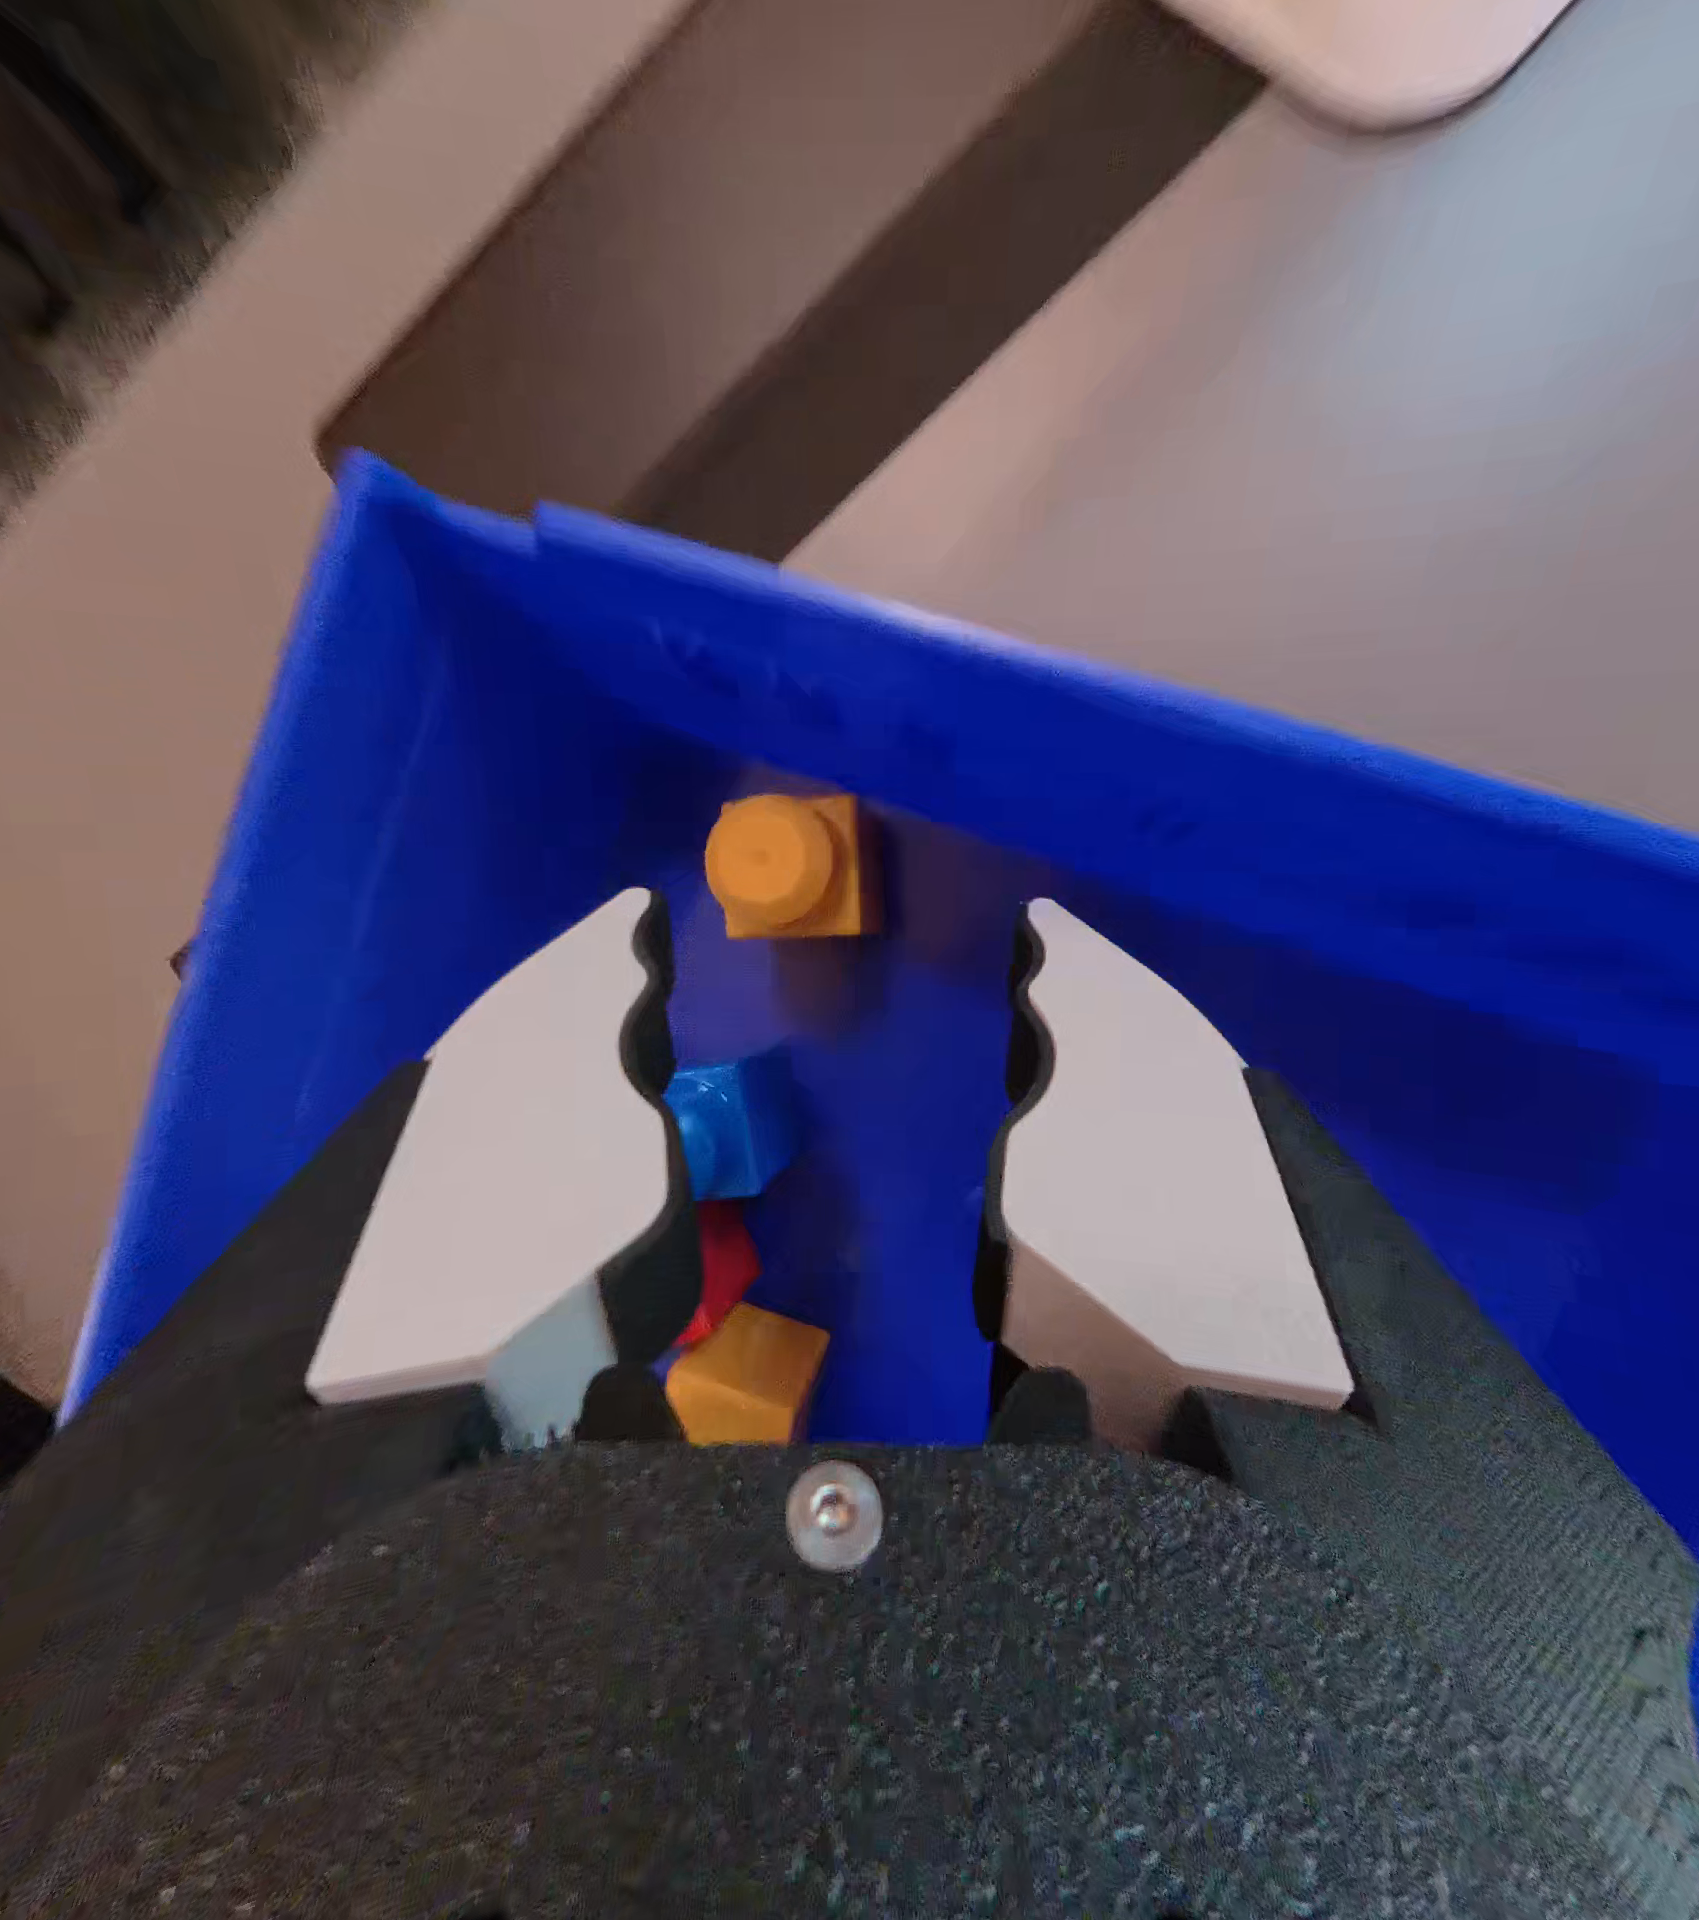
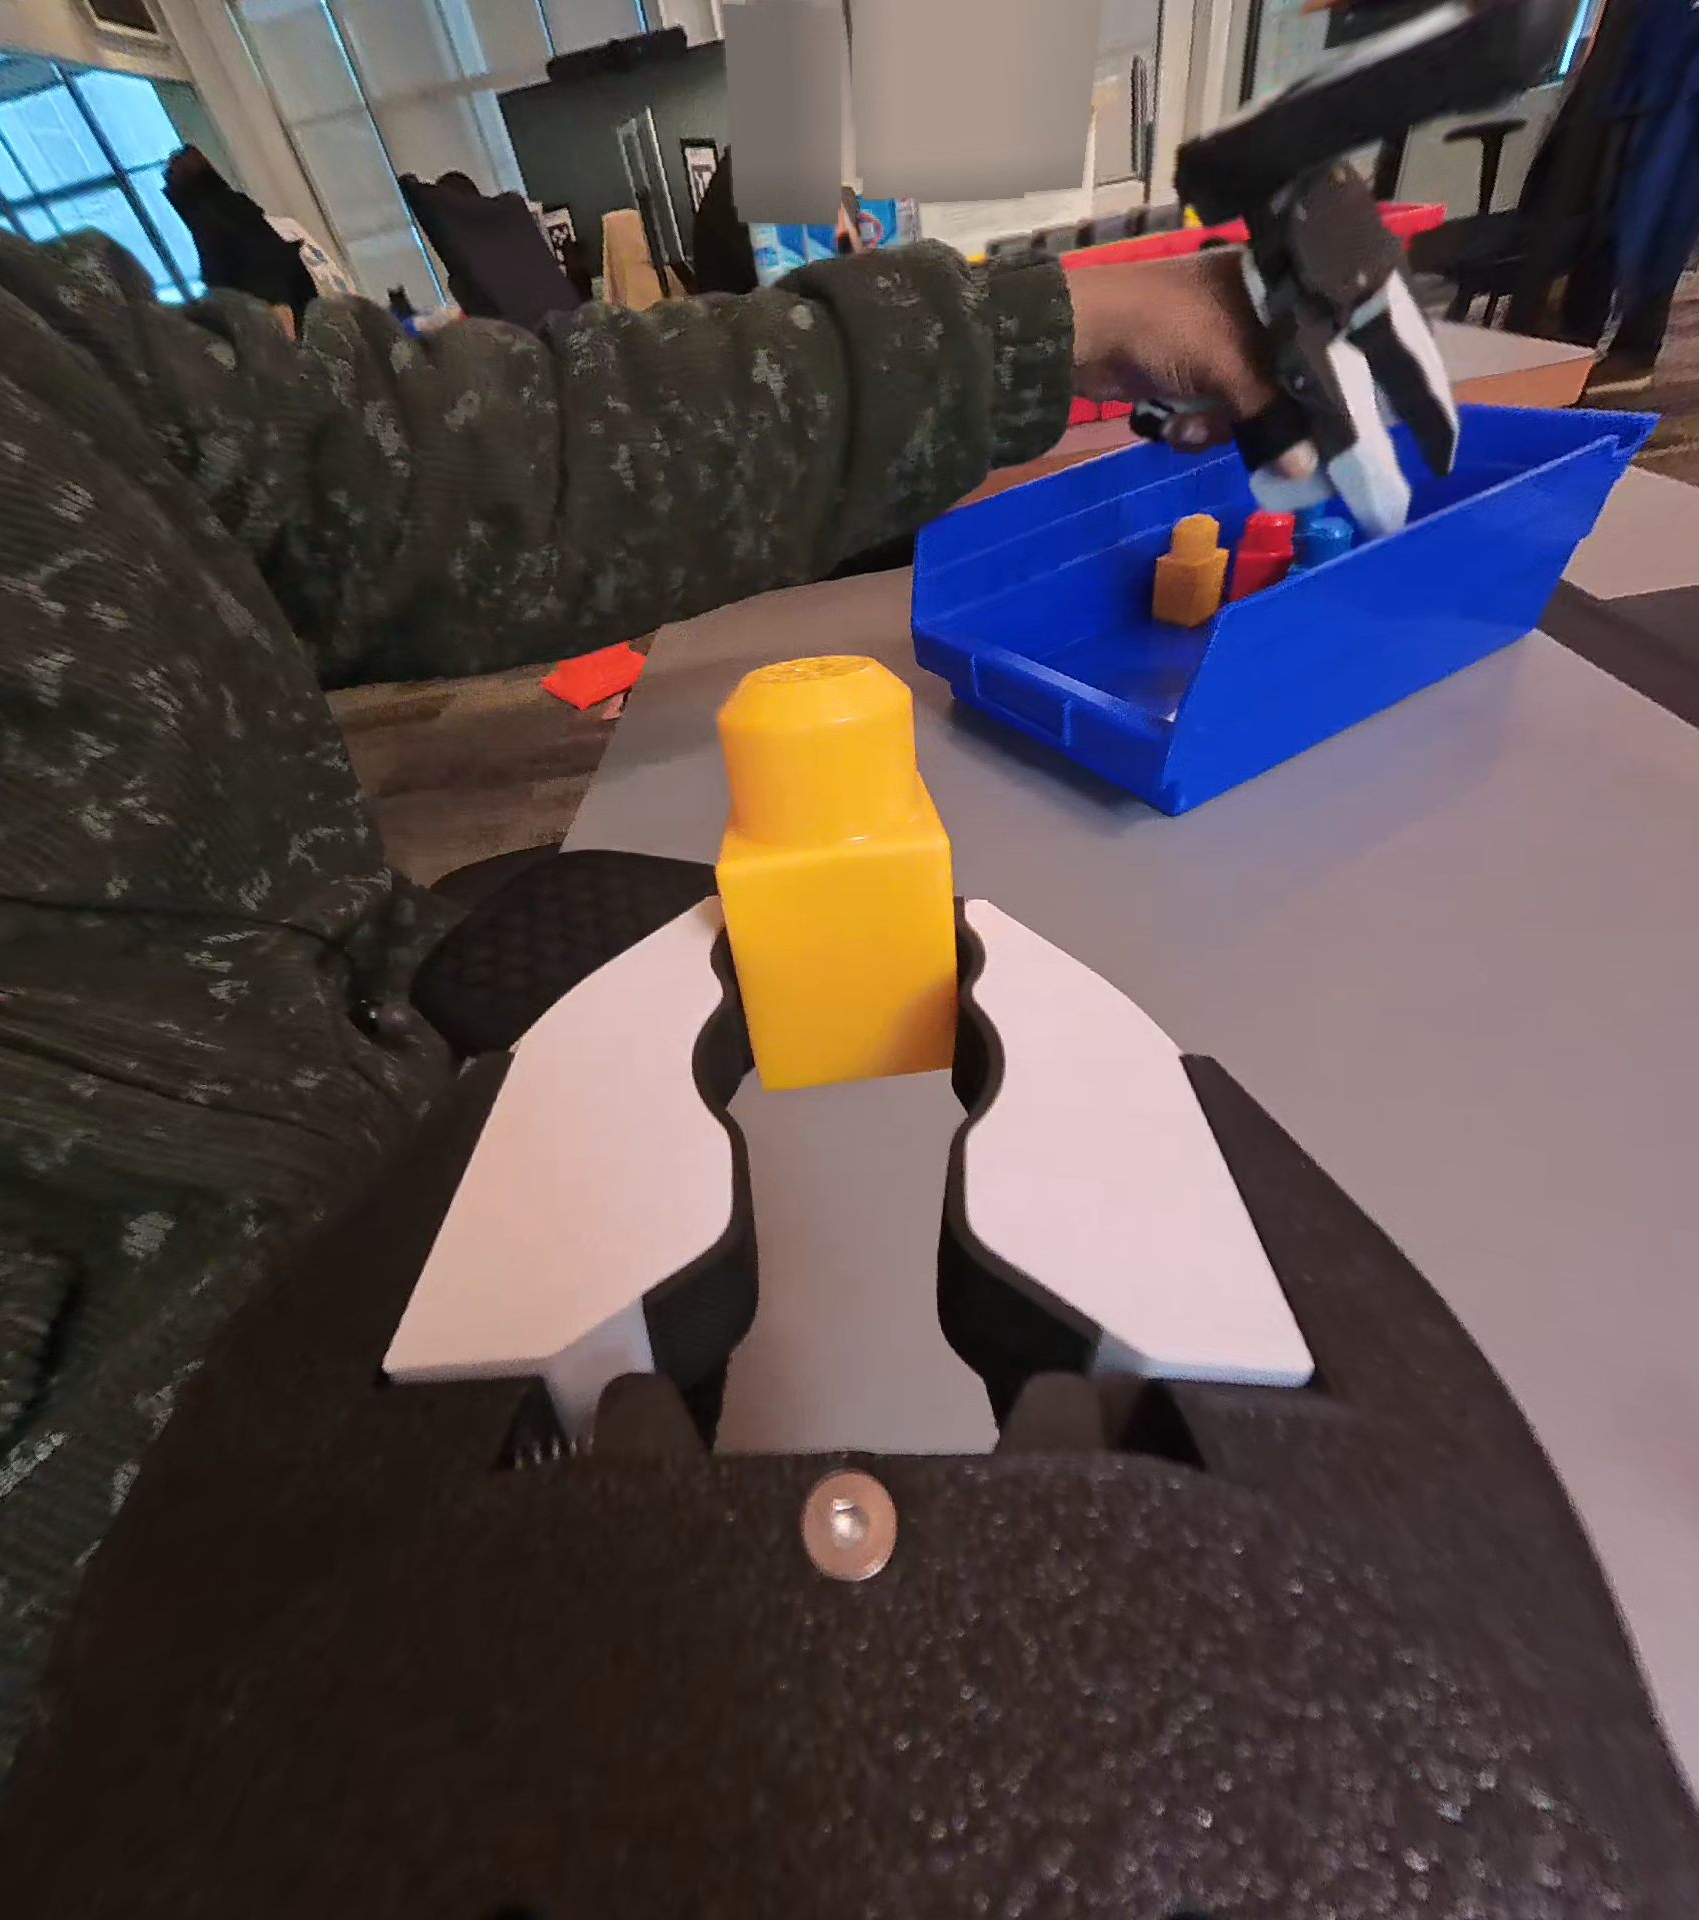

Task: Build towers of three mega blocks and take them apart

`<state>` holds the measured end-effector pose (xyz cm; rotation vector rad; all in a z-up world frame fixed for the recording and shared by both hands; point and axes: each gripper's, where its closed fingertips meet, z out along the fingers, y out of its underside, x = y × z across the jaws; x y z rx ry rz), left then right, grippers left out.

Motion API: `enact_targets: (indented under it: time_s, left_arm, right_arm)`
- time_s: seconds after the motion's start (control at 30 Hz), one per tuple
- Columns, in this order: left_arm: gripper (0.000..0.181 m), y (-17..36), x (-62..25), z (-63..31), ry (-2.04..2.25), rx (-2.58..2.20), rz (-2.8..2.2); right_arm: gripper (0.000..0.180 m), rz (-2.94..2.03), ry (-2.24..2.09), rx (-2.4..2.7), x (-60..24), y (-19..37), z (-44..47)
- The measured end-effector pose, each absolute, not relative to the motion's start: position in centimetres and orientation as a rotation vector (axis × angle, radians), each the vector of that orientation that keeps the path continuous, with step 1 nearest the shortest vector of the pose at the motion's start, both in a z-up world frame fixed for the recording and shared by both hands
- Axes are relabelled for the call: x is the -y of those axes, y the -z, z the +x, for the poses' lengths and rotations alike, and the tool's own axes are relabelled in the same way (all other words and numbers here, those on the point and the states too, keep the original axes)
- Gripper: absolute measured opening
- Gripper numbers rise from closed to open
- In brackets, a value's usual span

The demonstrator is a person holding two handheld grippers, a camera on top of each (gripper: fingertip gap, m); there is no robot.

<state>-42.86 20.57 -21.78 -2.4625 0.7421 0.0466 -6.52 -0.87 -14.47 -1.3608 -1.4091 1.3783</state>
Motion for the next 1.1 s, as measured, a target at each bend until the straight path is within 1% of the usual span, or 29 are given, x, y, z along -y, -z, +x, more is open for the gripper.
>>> enact_targets:
  time_s: [0.03, 0.1, 0.13, 0.17, 0.2, 0.27, 0.33, 0.43, 0.53, 0.63, 0.7, 0.87, 0.97, 1.1]
  left_arm:
    - [0.065, 23.0, -20.9, -43.2, -0.084, -0.764, -2.494]
    - [0.061, 25.1, -21.7, -43.7, -0.162, -0.799, -2.526]
    - [0.053, 26.1, -21.9, -44.0, -0.202, -0.808, -2.555]
    - [0.039, 26.7, -22.1, -44.4, -0.265, -0.824, -2.568]
    - [0.037, 26.7, -22.5, -44.5, -0.305, -0.839, -2.551]
    - [0.037, 25.9, -22.2, -43.8, -0.247, -0.834, -2.562]
    - [0.037, 23.6, -21.7, -43.1, -0.204, -0.871, -2.504]
    - [0.037, 17.7, -20.2, -41.0, -0.042, -0.883, -2.365]
    - [0.036, 11.1, -16.9, -34.7, 0.264, -0.957, -2.138]
    - [0.036, 7.8, -11.8, -26.6, 0.482, -1.13, -1.932]
    - [0.036, 8.0, -8.2, -21.5, 0.594, -1.256, -1.857]
    - [0.036, 11.9, -1.5, -12.4, 0.776, -1.515, -1.773]
    - [0.036, 14.6, 0.0, -10.0, 0.769, -1.602, -1.771]
    - [0.036, 14.9, 0.2, -8.8, 0.797, -1.555, -1.766]
  right_arm:
    - [0.038, -1.363, -1.38, 1.41, 0.8, 14.6, -6.5]
    - [0.038, -1.366, -1.383, 1.419, 0.9, 14.9, -6.6]
    - [0.038, -1.37, -1.384, 1.425, 0.9, 15.1, -6.6]
    - [0.038, -1.376, -1.384, 1.429, 0.9, 15.3, -6.6]
    - [0.038, -1.383, -1.382, 1.431, 0.9, 15.5, -6.7]
    - [0.038, -1.399, -1.365, 1.436, 0.8, 15.9, -6.7]
    - [0.038, -1.423, -1.327, 1.448, 0.5, 16.4, -6.8]
    - [0.038, -1.484, -1.26, 1.458, -0.1, 17.4, -7.1]
    - [0.038, -1.532, -1.181, 1.449, -0.8, 18.1, -7.8]
    - [0.037, -1.553, -1.137, 1.427, -1.0, 18.3, -8.5]
    - [0.037, -1.555, -1.11, 1.424, -0.9, 18.4, -8.9]
    - [0.037, -1.57, -1.068, 1.461, -0.1, 19.3, -9.5]
    - [0.037, -1.577, -1.041, 1.477, 0.1, 19.7, -9.7]
    - [0.035, -1.571, -1.006, 1.491, 0.4, 20.3, -9.9]
